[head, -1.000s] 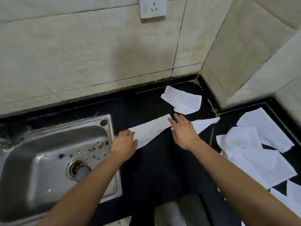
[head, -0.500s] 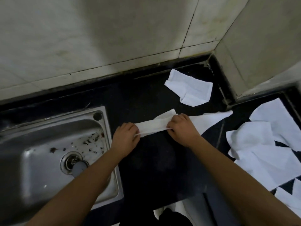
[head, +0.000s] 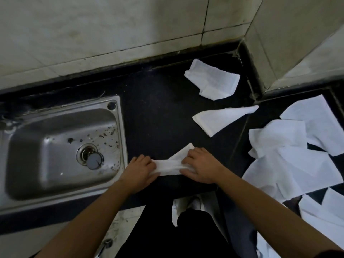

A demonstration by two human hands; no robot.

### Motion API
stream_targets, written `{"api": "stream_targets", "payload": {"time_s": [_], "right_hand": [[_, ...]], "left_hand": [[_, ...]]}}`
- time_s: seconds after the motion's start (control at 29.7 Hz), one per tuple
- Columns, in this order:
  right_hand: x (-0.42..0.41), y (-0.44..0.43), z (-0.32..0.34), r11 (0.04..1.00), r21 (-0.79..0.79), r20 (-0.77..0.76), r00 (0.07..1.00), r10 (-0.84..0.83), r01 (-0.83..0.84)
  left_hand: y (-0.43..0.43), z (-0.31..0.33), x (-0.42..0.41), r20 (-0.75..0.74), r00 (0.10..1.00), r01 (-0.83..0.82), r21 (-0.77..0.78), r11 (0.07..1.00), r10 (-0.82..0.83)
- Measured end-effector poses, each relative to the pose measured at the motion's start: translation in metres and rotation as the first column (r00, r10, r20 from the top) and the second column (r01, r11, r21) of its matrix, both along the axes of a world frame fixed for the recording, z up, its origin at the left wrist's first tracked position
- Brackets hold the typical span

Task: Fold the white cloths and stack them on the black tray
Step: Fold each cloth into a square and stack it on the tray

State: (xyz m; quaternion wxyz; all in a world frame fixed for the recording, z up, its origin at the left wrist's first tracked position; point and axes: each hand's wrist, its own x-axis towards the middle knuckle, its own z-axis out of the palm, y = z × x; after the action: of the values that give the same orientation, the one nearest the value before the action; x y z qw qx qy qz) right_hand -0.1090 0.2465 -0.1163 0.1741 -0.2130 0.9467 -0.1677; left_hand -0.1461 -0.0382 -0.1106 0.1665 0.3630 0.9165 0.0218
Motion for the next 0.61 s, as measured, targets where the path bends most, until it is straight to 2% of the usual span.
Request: {"api": "stream_targets", "payload": {"time_s": [0.07, 0.17, 0.3, 0.4, 0.61], "right_hand": [[0.010, 0.001, 0.000, 0.998, -0.030, -0.003, 0.998, -0.058, 0.058], [0.022, 0.001, -0.004, 0.993, 0.030, -0.069, 0.991, -0.114, 0.117], [0.035, -0.004, -0.010, 0.966, 0.096, -0.072, 0.969, -0.235, 0.241], [0.043, -0.010, -0.009, 0.956, 0.156, -0.109, 0.966, -0.235, 0.250], [0.030, -0.010, 0.020, 0.922, 0.089, 0.016, 0.925, -0.379, 0.376]], "left_hand": [[-0.002, -0.002, 0.013, 0.032, 0.994, -0.104, 0.047, 0.993, 0.102], [-0.003, -0.004, 0.021, 0.006, 0.986, -0.169, 0.094, 0.981, 0.169], [-0.005, -0.007, 0.025, 0.043, 0.972, -0.231, 0.026, 0.973, 0.230], [-0.003, -0.006, 0.023, 0.023, 0.977, -0.212, 0.007, 0.977, 0.212], [-0.007, 0.009, 0.007, 0.012, 0.969, -0.247, 0.108, 0.963, 0.247]]}}
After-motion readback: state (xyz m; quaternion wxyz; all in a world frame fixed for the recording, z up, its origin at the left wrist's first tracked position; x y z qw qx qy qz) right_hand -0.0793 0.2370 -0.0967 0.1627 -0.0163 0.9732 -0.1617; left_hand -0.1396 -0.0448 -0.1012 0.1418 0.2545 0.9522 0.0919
